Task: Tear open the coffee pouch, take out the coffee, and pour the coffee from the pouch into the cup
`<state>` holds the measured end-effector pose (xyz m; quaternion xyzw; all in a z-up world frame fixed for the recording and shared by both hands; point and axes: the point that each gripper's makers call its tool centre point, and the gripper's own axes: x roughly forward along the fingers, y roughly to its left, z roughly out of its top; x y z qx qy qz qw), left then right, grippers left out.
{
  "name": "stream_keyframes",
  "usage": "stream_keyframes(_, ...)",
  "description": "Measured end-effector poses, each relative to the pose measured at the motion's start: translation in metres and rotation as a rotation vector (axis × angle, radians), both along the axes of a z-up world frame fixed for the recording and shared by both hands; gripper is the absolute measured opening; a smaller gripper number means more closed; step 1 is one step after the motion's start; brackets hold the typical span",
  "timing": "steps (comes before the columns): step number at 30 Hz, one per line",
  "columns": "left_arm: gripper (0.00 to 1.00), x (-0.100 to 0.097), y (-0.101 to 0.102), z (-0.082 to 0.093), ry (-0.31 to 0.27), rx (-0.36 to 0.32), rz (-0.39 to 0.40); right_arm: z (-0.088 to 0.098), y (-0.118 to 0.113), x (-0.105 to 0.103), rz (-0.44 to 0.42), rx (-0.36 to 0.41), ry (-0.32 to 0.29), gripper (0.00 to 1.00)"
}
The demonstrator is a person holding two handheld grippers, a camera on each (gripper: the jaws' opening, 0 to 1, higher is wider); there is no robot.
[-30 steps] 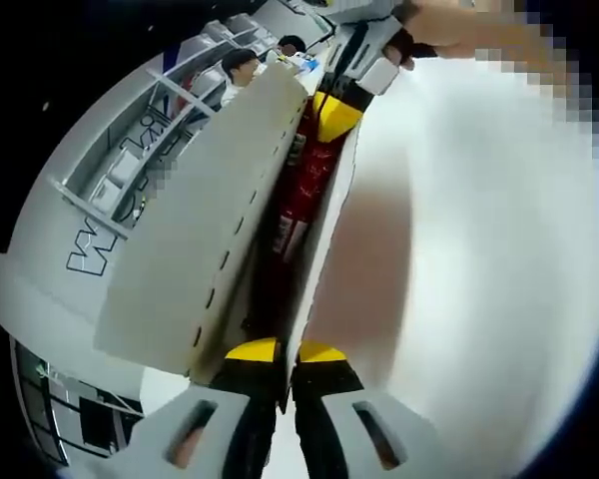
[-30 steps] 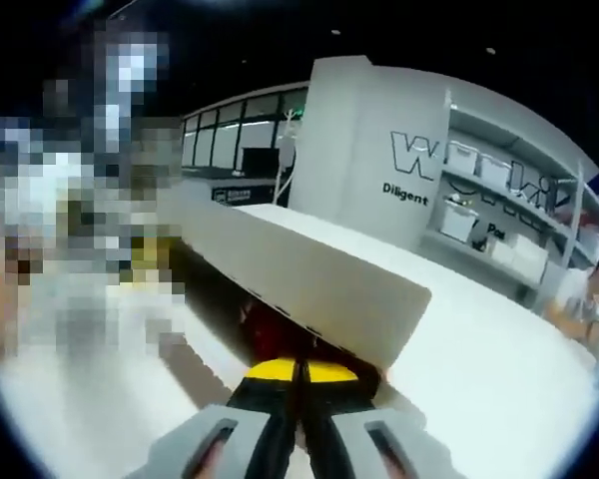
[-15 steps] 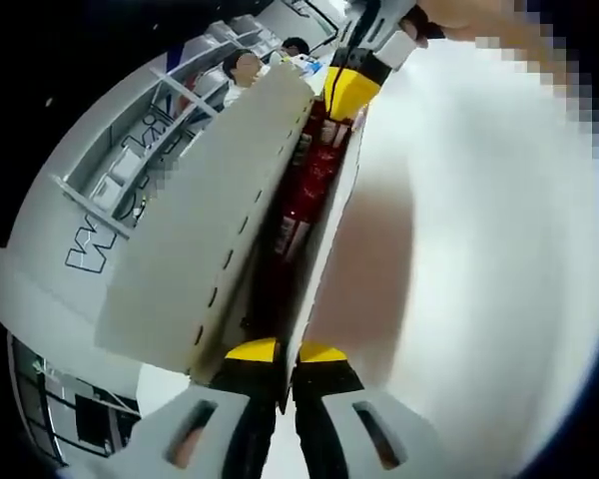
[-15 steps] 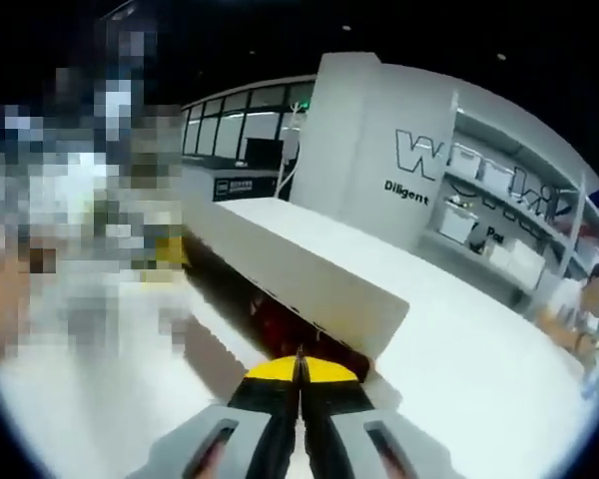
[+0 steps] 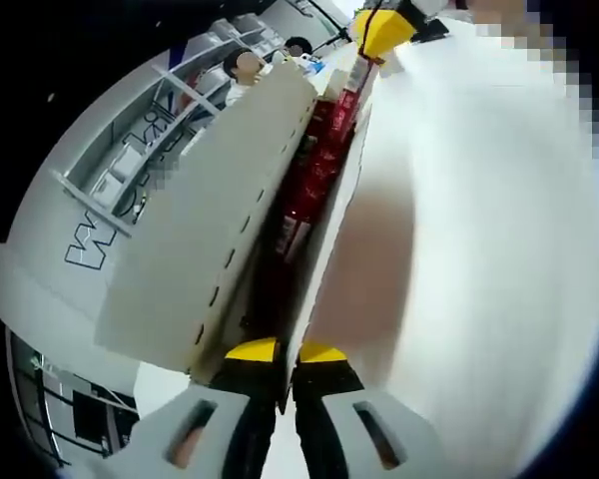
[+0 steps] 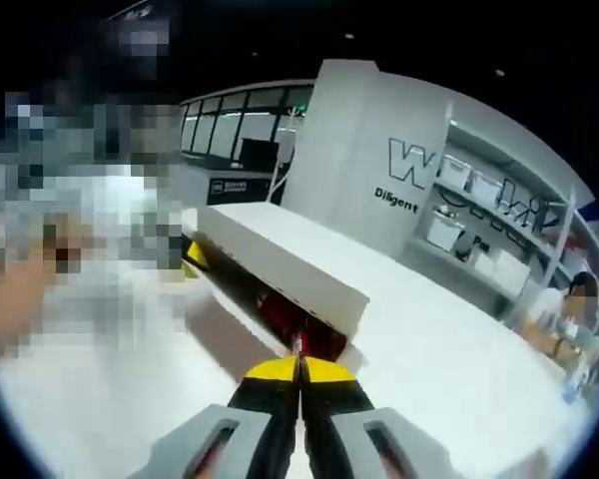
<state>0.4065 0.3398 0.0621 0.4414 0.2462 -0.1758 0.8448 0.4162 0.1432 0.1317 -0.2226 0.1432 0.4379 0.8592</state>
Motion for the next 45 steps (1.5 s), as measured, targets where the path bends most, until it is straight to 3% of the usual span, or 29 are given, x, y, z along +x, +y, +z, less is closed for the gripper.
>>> stream_keyframes(9, 0.07, -0.001, 0.0, 0.001, 0.0, -0.001, -0.001, 0.011, -0.017, -0.013, -0.021, 0.085, 0.025, 0.01)
stream_keyframes(22, 0.07, -0.002, 0.001, 0.002, 0.005, -0.002, 0.0, 0.045, -0.046, -0.037, -0.006, 0.255, 0.03, 0.01)
stream_keyframes(25, 0.07, -0.002, 0.001, 0.003, 0.006, -0.002, 0.001, 0.054, -0.05, -0.047, 0.019, 0.298, 0.015, 0.01)
stream_keyframes(29, 0.07, -0.002, 0.001, 0.003, 0.007, -0.002, 0.002, 0.064, -0.05, -0.061, 0.107, 0.429, 0.033, 0.01)
stream_keyframes(31, 0.07, -0.004, 0.001, 0.003, 0.008, -0.003, 0.004, 0.06, -0.05, -0.067, 0.155, 0.495, 0.076, 0.01)
stream_keyframes(36, 0.07, 0.0, 0.002, 0.003, 0.012, -0.005, 0.005, 0.049, -0.046, -0.081, 0.303, 0.627, 0.09, 0.01)
stream_keyframes(41, 0.07, 0.003, 0.002, 0.002, 0.01, -0.003, 0.002, 0.022, -0.046, -0.073, 0.325, 0.684, 0.163, 0.01)
stream_keyframes(45, 0.07, -0.001, 0.001, 0.002, 0.01, -0.005, 0.002, 0.005, -0.043, -0.065, 0.346, 0.686, 0.202, 0.0)
